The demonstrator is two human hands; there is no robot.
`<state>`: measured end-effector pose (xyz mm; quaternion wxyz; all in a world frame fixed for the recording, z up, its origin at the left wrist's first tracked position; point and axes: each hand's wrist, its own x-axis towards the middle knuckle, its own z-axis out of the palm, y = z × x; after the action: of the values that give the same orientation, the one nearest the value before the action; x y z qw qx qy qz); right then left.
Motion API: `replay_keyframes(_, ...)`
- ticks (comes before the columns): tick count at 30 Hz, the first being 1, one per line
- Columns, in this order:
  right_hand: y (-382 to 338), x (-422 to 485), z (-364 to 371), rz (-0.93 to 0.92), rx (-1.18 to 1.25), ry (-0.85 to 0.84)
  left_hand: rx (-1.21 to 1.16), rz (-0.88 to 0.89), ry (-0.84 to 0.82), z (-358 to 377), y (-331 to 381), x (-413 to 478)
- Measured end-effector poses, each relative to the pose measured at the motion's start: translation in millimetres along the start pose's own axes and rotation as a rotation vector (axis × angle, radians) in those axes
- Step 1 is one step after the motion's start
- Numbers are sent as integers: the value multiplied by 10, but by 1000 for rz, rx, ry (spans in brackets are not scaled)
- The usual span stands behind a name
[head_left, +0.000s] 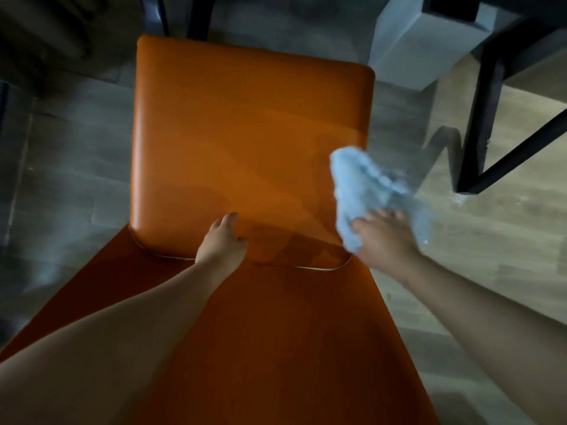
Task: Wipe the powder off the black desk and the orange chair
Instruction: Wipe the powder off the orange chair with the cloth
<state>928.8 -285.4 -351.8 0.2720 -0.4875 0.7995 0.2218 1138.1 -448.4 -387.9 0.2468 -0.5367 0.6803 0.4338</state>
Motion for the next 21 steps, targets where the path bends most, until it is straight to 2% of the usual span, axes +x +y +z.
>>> replay_keyframes(3,-522,-91,113,-231,90,-64,0,13,14,8,25,-11)
replay_keyframes(6,-883,-128,309,-318,85,-163,4,8,16,46,9,-19)
replay_keyframes(9,-994,-86,447,-267,48,-229,-27,-7,24,73,-29,-40)
replay_keyframes(15,-920,4,505,-258,-257,-250,-17,12,28,82,-120,-37)
replay_keyframes(21,-544,40,358,-61,-306,-502,33,17,-42,88,-288,46)
